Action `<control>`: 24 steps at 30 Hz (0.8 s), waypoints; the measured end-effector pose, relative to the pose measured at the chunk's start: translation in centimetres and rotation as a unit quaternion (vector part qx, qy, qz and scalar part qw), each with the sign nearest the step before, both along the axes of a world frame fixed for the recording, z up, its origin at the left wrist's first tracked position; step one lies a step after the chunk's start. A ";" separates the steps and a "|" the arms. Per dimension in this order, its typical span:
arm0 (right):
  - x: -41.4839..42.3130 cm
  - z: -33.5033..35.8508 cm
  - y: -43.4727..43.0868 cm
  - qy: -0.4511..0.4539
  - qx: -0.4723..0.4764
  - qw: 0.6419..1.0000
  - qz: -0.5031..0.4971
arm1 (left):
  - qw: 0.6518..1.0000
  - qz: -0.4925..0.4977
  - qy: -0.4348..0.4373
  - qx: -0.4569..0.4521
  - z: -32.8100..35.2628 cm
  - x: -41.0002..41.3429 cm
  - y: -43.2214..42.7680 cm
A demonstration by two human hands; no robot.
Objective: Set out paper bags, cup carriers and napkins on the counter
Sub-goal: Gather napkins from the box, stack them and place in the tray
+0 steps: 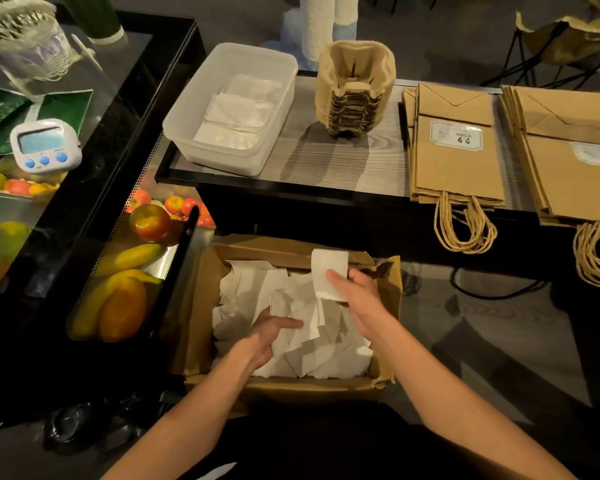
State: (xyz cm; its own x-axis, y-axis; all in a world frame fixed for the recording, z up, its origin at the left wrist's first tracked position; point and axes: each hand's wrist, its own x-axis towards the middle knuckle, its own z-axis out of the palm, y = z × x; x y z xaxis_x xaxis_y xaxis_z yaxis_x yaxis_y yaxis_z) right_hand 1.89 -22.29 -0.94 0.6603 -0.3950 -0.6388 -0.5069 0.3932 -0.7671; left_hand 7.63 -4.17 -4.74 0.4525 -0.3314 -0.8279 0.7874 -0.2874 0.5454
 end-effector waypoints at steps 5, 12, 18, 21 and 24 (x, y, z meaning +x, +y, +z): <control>-1.1 -2.1 1.8 0.108 -0.019 0.989 0.102 | 0.999 -0.037 -0.007 -0.011 0.6 0.0 -0.5; -0.8 -3.4 1.5 0.080 -0.148 0.985 0.036 | 0.999 -0.035 -0.007 -0.015 0.2 0.0 0.2; -0.9 -3.6 0.5 0.032 0.083 0.995 -0.033 | 0.999 -0.028 -0.015 -0.011 -0.3 0.4 0.5; -1.5 -3.8 0.1 0.000 0.159 0.987 -0.006 | 0.999 -0.011 -0.003 -0.033 0.4 0.3 0.2; -1.7 -4.1 0.0 -0.022 0.176 0.984 0.001 | 1.000 0.007 -0.012 -0.018 0.0 0.3 0.2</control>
